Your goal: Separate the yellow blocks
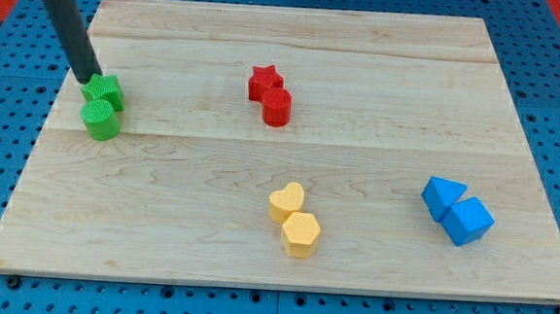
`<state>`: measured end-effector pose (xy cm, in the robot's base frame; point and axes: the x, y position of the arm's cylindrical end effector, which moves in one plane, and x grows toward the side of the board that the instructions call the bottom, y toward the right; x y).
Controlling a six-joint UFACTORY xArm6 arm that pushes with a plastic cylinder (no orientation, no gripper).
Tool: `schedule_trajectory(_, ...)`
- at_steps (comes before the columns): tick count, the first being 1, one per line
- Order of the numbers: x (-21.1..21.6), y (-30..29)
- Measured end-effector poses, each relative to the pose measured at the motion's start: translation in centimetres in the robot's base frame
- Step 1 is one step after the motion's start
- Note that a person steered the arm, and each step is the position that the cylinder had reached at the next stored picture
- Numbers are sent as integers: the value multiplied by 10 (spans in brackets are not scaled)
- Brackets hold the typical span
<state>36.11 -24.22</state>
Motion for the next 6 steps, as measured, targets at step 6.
schedule_trajectory(6, 174, 314)
